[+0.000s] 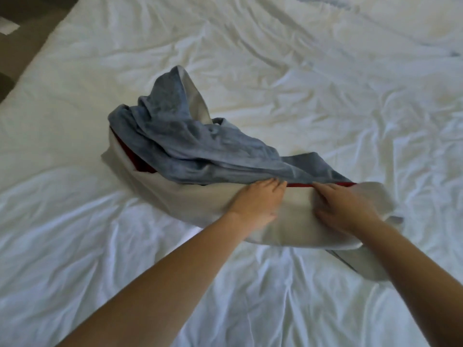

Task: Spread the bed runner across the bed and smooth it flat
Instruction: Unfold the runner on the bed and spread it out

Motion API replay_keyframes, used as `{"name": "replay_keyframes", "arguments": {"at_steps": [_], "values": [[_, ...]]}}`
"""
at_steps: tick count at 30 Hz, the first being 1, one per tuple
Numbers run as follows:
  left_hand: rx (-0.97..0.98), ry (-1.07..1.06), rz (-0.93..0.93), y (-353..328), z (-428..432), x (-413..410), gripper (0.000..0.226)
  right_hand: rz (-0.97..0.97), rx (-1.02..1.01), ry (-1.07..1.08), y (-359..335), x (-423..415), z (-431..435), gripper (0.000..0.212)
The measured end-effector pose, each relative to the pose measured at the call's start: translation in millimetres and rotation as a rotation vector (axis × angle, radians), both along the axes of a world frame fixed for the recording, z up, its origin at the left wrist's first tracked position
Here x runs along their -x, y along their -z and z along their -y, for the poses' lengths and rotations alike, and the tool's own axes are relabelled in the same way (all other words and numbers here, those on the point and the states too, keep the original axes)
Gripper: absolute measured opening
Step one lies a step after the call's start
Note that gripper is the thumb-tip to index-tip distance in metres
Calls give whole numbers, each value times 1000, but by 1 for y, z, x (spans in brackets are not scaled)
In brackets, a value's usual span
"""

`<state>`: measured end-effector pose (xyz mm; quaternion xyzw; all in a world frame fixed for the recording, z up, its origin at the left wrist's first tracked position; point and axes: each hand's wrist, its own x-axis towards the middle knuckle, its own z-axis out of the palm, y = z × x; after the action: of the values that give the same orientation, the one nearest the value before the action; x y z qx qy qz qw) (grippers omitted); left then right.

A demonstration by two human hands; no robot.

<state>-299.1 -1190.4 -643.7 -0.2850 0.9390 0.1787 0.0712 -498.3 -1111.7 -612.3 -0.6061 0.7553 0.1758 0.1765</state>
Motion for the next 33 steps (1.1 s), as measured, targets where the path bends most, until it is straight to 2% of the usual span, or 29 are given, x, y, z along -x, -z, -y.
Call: {"name": "replay_keyframes", "arguments": {"at_steps": [3, 6, 7, 10, 12, 16, 18, 20, 21, 24, 26, 28, 31, 33], "values": [[187, -26, -18, 2, -11, 7, 54, 56, 141, 118, 13, -2, -17, 31], [352, 20, -176, 1, -24, -5, 25, 27, 219, 92, 8, -12, -31, 32], [332, 23, -257, 5, -32, -12, 20, 14, 195, 57, 6, -16, -40, 33], [246, 1, -432, 18, -62, -33, 24, -8, 104, -44, 5, -32, -75, 32], [221, -7, -486, 23, -82, -47, 23, 47, 190, -106, 9, -47, -104, 23], [197, 34, -492, 33, -117, -73, 20, 146, 413, -166, 29, -79, -157, 11], [175, 64, -449, 38, -129, -80, 18, 161, 404, -199, 44, -94, -174, 23], [173, 67, -399, 41, -137, -80, 19, 127, 401, -256, 51, -101, -181, 6], [167, 50, -379, 40, -140, -78, 21, 129, 415, -250, 51, -101, -183, 10], [125, -48, -342, 35, -149, -67, 30, 249, 496, -177, 42, -82, -184, 38], [108, -63, -360, 29, -156, -49, 36, 287, 574, -159, 27, -54, -181, 37], [81, -57, -382, 23, -163, -23, 40, 248, 565, -135, 15, -20, -178, 48], [18, -41, -315, 18, -170, 25, 49, 159, 361, -135, 12, 30, -180, 63], [-60, -30, -210, 18, -178, 53, 45, 113, 161, -150, 17, 56, -186, 61]]}}
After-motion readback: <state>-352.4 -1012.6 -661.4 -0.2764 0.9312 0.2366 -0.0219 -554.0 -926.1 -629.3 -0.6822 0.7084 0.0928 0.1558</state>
